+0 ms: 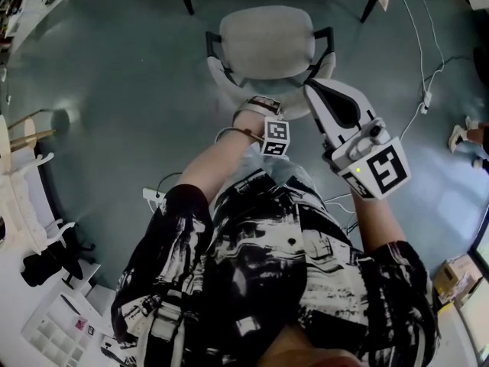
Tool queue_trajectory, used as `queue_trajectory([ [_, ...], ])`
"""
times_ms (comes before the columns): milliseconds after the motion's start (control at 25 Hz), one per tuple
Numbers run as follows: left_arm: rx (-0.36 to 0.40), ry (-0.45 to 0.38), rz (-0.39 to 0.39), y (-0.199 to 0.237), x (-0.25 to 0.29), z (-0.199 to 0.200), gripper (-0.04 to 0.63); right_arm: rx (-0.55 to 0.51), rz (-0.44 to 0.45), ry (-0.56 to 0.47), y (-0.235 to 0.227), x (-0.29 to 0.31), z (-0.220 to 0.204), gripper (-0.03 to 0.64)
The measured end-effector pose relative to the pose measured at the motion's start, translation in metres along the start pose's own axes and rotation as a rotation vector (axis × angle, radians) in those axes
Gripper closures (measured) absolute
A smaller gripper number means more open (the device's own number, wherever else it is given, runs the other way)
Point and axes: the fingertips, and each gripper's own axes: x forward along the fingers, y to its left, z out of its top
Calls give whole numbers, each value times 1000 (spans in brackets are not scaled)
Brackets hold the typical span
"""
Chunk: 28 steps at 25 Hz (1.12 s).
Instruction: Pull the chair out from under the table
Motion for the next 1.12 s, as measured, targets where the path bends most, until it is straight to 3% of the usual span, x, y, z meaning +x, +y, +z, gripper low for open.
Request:
queue_trajectory([
  [520, 78, -24, -16, -73, -23, -9, 535, 24, 9, 3, 59, 20, -9, 618],
  [880, 72, -42, -36, -108, -38, -29, 538, 29, -102, -4, 112, 44, -11, 620],
  [1120, 27, -33, -52, -106, -34, -17, 537, 32, -190, -8, 114, 11, -14, 620],
])
